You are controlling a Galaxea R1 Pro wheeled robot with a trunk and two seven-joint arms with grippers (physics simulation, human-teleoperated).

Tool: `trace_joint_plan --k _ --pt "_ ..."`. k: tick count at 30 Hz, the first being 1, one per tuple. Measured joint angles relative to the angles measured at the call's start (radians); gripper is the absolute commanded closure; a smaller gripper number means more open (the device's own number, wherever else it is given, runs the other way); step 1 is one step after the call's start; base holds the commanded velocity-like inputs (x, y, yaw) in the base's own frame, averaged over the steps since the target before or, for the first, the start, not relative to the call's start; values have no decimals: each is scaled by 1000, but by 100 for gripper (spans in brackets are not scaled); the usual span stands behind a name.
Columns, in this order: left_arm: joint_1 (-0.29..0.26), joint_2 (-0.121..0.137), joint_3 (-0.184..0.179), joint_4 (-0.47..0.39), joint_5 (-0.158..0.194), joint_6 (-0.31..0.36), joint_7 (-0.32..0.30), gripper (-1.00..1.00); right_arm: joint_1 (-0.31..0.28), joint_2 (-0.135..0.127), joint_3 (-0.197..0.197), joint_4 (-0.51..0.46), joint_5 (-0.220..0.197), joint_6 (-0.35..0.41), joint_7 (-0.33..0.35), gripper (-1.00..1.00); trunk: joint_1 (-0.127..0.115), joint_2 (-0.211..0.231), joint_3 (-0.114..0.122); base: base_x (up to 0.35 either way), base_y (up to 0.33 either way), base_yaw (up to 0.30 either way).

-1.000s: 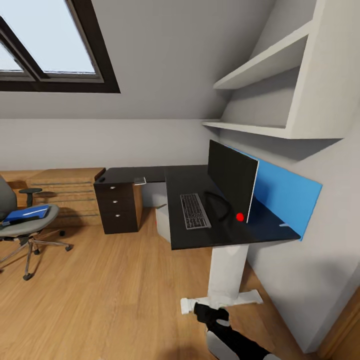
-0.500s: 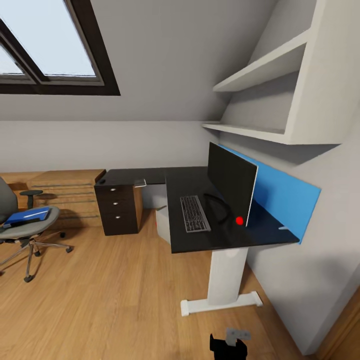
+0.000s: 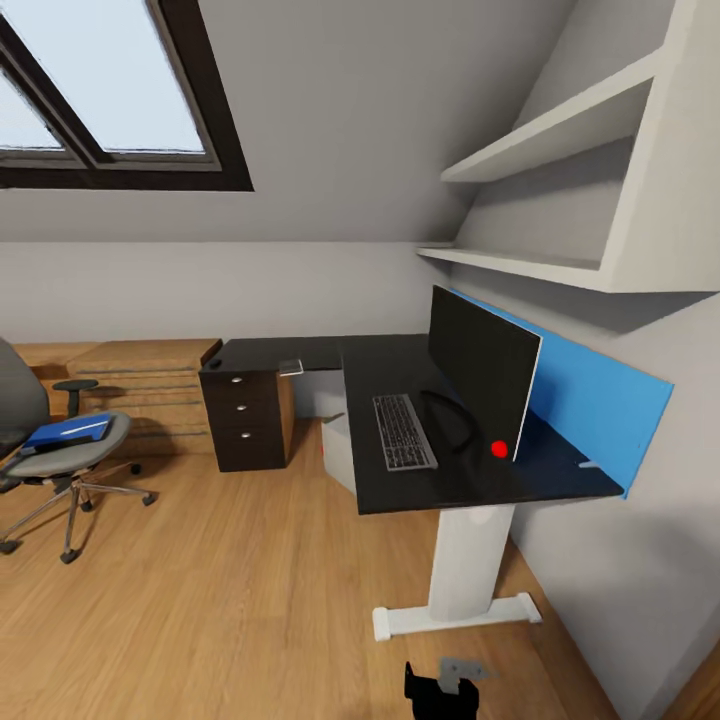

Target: In the bedroom, organize the workspace by keeping the computer under the desk, ensuring the monitor is on the desk, placing the keyboard on the desk next to the monitor, placing the mouse on the desk next to the keyboard, moving the folder from the swivel chair onto the desk next to the mouse, stacking the notebook on top of the folder with the pen on top of the notebook, and positioning the swivel chair next to the desk.

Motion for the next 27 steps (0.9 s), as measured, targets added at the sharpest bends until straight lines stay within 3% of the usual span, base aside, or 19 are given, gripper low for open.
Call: trace_joint_plan --k 18,27 --pt "0 -11 0 26 0 2 -1 -100 13 2 1 0 5 -6 0 -100 0 0 -1 251 236 118" --pt "0 -11 0 26 0 1 -1 -100 13 2 1 0 5 -6 0 -100 0 0 2 264 234 231"
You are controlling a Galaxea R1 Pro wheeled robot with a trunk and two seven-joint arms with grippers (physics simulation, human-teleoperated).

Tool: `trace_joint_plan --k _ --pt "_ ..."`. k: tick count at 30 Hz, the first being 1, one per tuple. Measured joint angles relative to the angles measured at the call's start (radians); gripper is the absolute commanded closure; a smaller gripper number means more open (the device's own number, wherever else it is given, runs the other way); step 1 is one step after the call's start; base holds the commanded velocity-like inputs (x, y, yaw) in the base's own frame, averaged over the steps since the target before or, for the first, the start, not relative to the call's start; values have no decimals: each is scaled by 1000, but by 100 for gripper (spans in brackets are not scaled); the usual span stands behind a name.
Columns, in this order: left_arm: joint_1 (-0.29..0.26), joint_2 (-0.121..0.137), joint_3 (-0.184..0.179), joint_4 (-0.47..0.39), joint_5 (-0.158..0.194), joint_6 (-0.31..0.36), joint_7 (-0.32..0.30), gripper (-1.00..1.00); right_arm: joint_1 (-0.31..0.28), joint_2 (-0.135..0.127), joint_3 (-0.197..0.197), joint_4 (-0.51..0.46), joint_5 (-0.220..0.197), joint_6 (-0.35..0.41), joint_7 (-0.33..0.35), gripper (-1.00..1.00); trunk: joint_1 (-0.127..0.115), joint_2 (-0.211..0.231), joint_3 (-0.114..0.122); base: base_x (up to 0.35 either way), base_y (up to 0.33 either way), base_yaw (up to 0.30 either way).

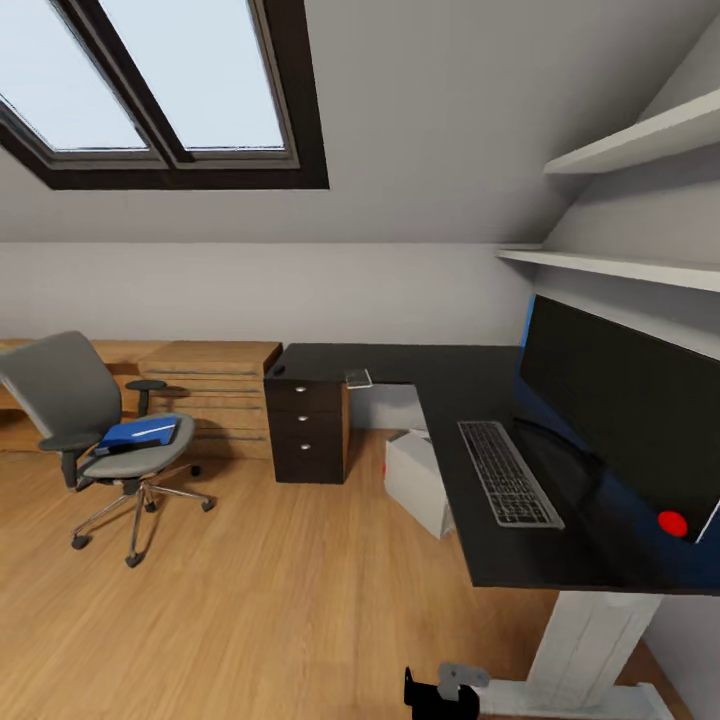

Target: In the bedroom, organize the workspace by keeping the computer under the desk, ensuring the monitor is on the desk, placing the keyboard on the desk next to the monitor, placing the mouse on the desk next to the keyboard, moving the folder from the swivel chair onto the desk next to the mouse, stacking the notebook on top of the folder with the pen on top of the notebook, and positioning the swivel chair next to the desk.

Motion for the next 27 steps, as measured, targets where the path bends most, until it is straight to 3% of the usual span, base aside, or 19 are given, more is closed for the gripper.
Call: trace_joint_plan --k 14,23,27 --pt "0 0 0 0 0 0 0 -100 1 0 0 0 1 -1 0 -100 0 0 3 285 193 268" --pt "0 0 0 1 0 0 1 -100 1 0 0 1 2 -1 1 -100 0 0 3 321 24 201" --pt "0 0 0 2 0 0 1 -100 1 0 0 1 2 -1 1 -100 -15 28 15 326 -84 31"
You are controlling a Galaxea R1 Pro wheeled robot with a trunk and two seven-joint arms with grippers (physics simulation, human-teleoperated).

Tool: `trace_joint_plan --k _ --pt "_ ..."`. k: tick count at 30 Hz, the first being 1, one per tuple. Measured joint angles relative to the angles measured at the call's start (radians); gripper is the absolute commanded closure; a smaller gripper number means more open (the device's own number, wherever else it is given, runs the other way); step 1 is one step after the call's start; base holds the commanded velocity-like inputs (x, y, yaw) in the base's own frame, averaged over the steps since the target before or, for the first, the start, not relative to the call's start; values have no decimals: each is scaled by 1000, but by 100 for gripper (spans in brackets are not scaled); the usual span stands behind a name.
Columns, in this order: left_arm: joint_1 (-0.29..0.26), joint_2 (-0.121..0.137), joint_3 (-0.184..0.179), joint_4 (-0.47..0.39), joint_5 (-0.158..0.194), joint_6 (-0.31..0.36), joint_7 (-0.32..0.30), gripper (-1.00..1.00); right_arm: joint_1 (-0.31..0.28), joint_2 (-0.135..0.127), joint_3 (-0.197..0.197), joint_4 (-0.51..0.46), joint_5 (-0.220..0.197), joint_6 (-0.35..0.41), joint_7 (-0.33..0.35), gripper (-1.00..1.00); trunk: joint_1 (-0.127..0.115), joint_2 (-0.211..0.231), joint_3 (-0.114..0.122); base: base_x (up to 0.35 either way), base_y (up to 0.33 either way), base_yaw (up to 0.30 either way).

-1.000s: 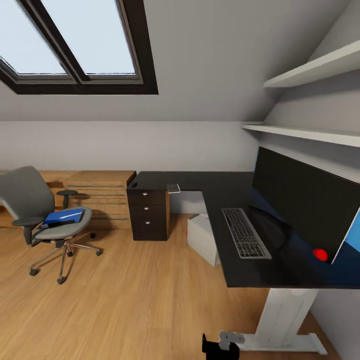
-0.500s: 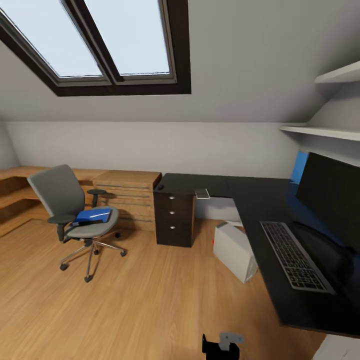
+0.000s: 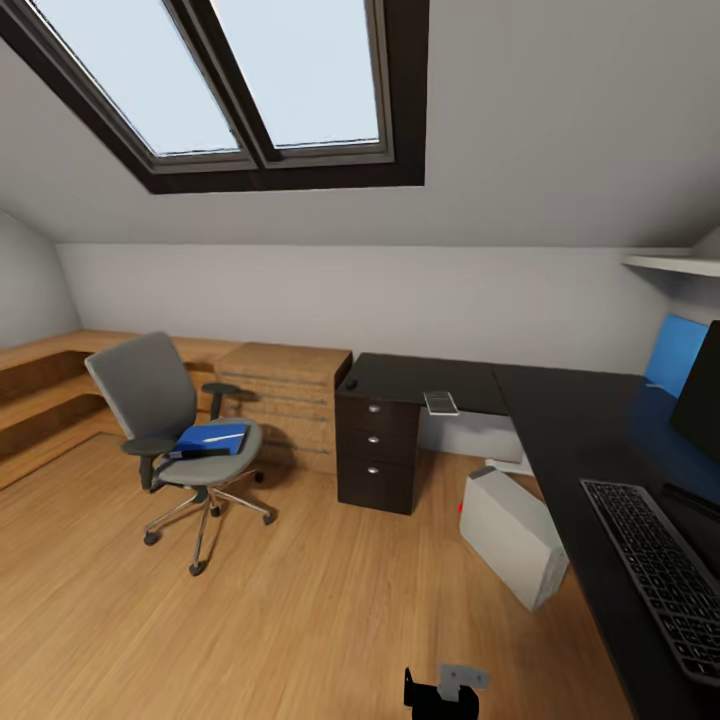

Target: In the bedroom, organize the workspace by keeping the computer under the desk, ensuring the monitor is on the desk, placing the keyboard on the desk next to the monitor, placing the mouse on the desk next to the keyboard, moving the folder from the swivel chair onto the desk next to the mouse, stacking the notebook on top of the folder with the pen on top of the notebook, and positioning the swivel chair next to the desk.

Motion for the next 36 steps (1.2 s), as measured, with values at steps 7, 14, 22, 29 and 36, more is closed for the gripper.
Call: trace_joint_plan --k 7,14,22,29,36 --pt "0 1 0 0 0 0 0 -100 0 -1 0 0 0 0 0 -100 -27 49 22 326 -99 6" --pt "0 1 0 0 0 0 0 -100 0 -1 -1 0 0 0 0 -100 -54 98 44 326 -17 1" --pt "0 1 0 0 0 0 0 -100 0 -3 -2 0 0 0 0 -100 -84 154 69 329 -2 0" --pt "0 1 0 0 0 -1 0 -100 0 -3 -2 0 1 0 0 -100 -111 203 91 331 0 0" --pt "0 1 0 0 0 -1 0 -100 0 -5 0 1 16 0 0 -100 -138 252 113 331 0 0"
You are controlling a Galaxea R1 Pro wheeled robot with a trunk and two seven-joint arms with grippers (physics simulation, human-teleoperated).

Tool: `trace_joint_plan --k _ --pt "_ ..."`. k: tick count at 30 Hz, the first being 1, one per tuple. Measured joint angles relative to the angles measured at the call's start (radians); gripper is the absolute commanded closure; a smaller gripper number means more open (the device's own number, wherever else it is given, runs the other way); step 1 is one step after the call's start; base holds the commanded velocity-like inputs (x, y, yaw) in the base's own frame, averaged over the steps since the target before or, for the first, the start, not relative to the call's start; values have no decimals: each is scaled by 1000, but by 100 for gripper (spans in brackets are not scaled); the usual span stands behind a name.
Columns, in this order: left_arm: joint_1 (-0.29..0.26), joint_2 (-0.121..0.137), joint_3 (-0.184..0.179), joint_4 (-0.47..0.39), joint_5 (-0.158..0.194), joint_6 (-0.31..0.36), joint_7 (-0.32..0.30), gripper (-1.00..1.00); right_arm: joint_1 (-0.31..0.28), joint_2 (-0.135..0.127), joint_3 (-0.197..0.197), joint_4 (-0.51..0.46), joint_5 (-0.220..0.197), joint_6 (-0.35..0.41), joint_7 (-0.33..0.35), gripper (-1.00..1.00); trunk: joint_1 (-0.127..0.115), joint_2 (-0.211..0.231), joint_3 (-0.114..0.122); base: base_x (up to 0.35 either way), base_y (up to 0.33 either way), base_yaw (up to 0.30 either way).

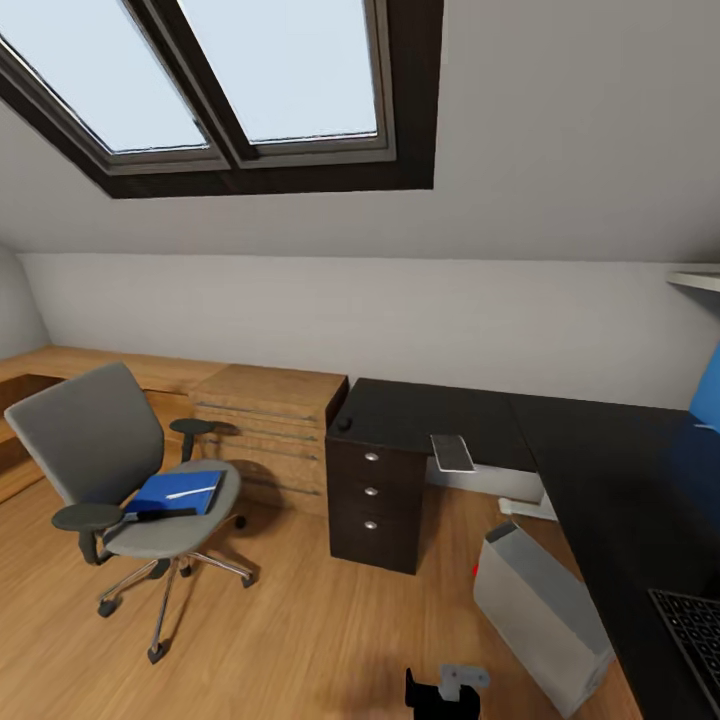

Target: In the bedroom, organize the workspace by keeping the computer under the desk, ensuring the monitor is on the desk, placing the keyboard on the desk next to the monitor, placing the mouse on the desk next to the keyboard, moving the folder from the swivel chair onto the desk next to the mouse, stacking the notebook on top of the folder with the pen on top of the notebook, and positioning the swivel chair next to the desk.

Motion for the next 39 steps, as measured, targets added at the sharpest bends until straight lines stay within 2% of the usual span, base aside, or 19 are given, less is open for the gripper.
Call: trace_joint_plan --k 1,6,7,10,11,14,15,17,19,21,22,23,25,26,27,30,31,33,39 --pt "0 0 0 0 0 0 0 -100 0 0 0 0 8 0 0 -100 -4 7 3 331 0 0" --pt "0 1 0 -11 2 -12 0 -100 1 -2 -2 0 157 0 -4 -100 -23 42 19 331 0 0" --pt "0 1 0 -23 2 -18 0 -100 1 -2 -3 0 171 0 -4 -100 -27 49 22 332 0 0" --pt "0 2 0 -68 4 -23 -1 -100 2 -1 -2 -2 186 -21 -5 -100 -38 70 31 331 0 -9" --pt "0 4 1 -126 3 -24 -2 -100 2 3 0 -4 193 -63 -5 -100 -42 77 34 331 0 -17" --pt "0 4 2 -193 5 -19 -3 -100 2 3 0 -8 196 -77 -7 -100 -54 98 43 331 0 -8" --pt "0 2 3 -292 5 42 -4 -100 2 3 0 -12 199 -95 -7 -100 -58 105 46 331 0 -1" --pt "0 0 7 -501 19 225 -5 -100 -5 4 -2 -70 200 -85 -24 -100 -65 119 53 331 0 -1" --pt "0 0 8 -615 38 323 -5 -100 -20 4 -3 -108 201 -42 -58 -100 -73 133 59 331 0 0" --pt "0 0 7 -690 58 384 -5 -100 -49 4 -4 -138 202 6 -92 -100 -81 147 65 331 0 0" --pt "0 0 6 -753 80 440 -6 -100 -85 5 -4 -174 205 63 -129 -100 -84 154 68 331 0 0" --pt "1 1 5 -850 126 552 -6 -100 -153 5 -5 -250 208 189 -197 -100 -88 161 72 331 0 0" --pt "-4 1 5 -906 151 629 -4 -100 -222 5 -8 -307 209 288 -235 -100 -96 175 78 331 0 0" --pt "-10 1 5 -920 157 650 -3 -100 -242 5 -9 -321 208 320 -243 -100 -100 182 81 331 0 0" --pt "-33 2 6 -945 169 688 -3 -100 -294 5 -11 -346 206 402 -259 -100 -104 190 84 331 0 0" --pt "-63 6 22 -956 184 717 -1 -100 -369 4 -41 -363 201 471 -269 -100 -115 210 94 331 0 0" --pt "-74 17 89 -933 183 726 -3 -100 -396 4 -99 -361 204 484 -272 -100 -119 218 97 331 0 0" --pt "-76 26 118 -928 187 727 -4 -100 -401 3 -110 -358 202 485 -273 -100 -127 232 103 331 0 0" --pt "-77 32 135 -923 191 728 -5 -100 -402 3 -116 -365 201 483 -272 -100 -150 274 122 331 0 0"
